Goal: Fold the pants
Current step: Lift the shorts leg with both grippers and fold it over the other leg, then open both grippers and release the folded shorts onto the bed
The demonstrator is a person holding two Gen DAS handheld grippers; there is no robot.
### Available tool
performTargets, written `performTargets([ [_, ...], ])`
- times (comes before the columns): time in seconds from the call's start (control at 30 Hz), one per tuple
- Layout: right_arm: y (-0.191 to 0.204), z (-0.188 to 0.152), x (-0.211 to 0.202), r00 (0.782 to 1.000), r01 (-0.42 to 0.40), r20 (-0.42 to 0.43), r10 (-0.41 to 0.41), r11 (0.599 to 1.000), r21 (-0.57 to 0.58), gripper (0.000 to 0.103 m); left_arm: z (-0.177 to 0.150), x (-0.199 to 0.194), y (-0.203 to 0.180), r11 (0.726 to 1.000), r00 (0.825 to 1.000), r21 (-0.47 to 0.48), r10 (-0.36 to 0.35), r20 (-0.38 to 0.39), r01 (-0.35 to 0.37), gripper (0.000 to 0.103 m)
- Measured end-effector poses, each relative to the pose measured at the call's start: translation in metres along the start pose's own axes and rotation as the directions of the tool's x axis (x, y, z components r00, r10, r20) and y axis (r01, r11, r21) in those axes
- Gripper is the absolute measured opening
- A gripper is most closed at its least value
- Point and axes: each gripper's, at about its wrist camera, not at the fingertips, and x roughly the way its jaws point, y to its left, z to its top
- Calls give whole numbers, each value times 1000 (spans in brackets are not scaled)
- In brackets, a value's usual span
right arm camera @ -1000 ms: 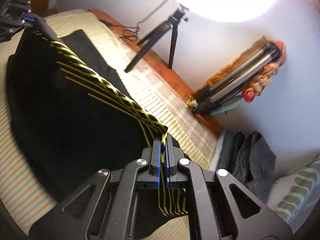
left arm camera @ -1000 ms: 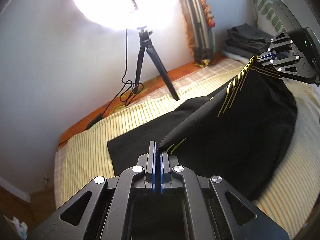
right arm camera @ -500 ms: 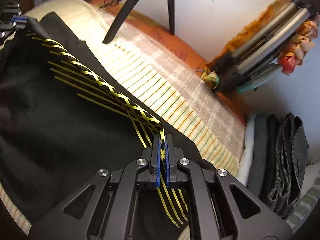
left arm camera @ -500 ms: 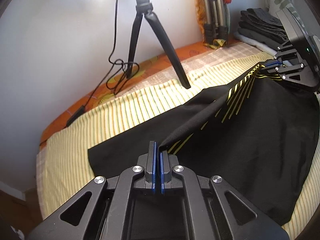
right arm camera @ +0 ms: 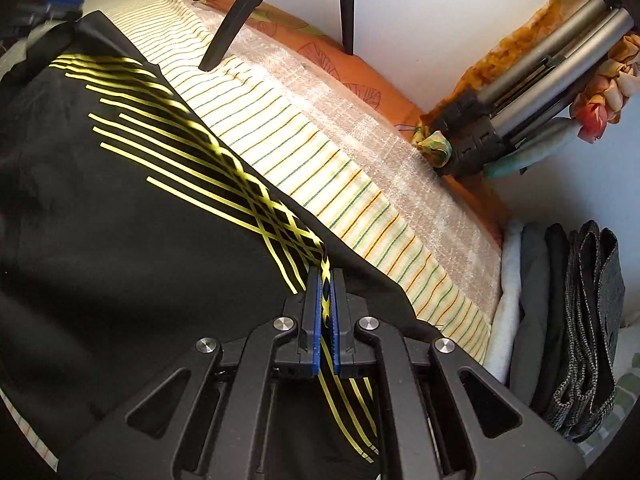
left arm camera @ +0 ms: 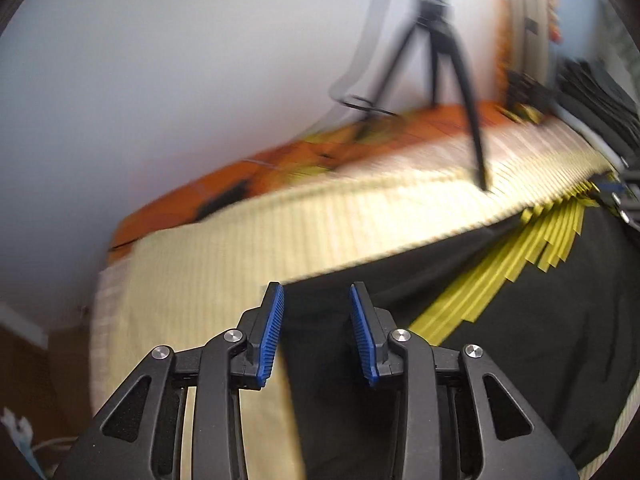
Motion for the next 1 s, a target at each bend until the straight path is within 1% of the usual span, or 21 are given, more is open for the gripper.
performTargets([
  [0.13,-1,0,1,1000,3,-4,-3,1000,-4,3,-6,-17,28,998,999,-47,40,31,-39,34],
  [0.23,-2,1,1,1000,1,-7,-1,1000,1,3,-18,-31,39,998,998,-59,36,49,-33,34],
  [0.3,-2,1,1,1000,4,-7,-4,1000,-3,3,-29,-35,42,998,999,-64,-14,32,16,34],
  [0.37,-2,2,1,1000,3,-10,-3,1000,1,3,-38,-31,40,998,1000,-53,-16,13,17,34],
  [0.43,-2,3,-3,1000,-5,-8,5,1000,20,3,-46,-24,34,1000,1000,-21,-17,-12,17,34],
  [0.5,-5,3,-5,1000,-7,-5,7,1000,30,3,-44,-16,32,999,999,-23,-30,-26,30,34],
  [0.57,-6,3,-8,1000,-5,-4,5,999,35,3,-43,-3,35,995,996,-68,-75,-58,71,34],
  [0.6,-8,3,-9,1000,3,-3,-3,999,45,3,-41,1,36,994,996,-84,-68,-62,63,34],
  [0.63,-10,2,-10,1000,10,-4,-10,998,56,3,-40,3,36,995,998,-87,-45,-54,41,34],
  [0.67,-12,2,-10,1000,11,-10,-10,998,66,3,-39,4,35,996,998,-84,-38,-47,34,34],
  [0.73,-16,0,-5,999,19,-33,-16,997,77,3,-37,4,33,996,999,-76,-38,-32,36,34],
  [0.77,-17,-1,-2,999,27,-42,-24,997,70,3,-37,4,32,997,999,-71,-34,-32,32,34],
  [0.8,-14,-1,0,999,12,-39,-10,999,52,3,-36,5,30,998,999,-65,-25,-34,22,34],
  [0.87,-5,0,-1,1000,16,-19,-15,1000,9,3,-34,3,30,998,1000,-64,-7,-25,5,34],
  [0.93,-1,3,-1,1000,9,-11,-9,1000,4,3,-33,1,27,998,1000,-60,-17,-16,16,34],
  [1.0,0,6,1,1000,15,-11,-15,1000,4,3,-34,-1,22,999,999,-49,-22,-27,21,34],
])
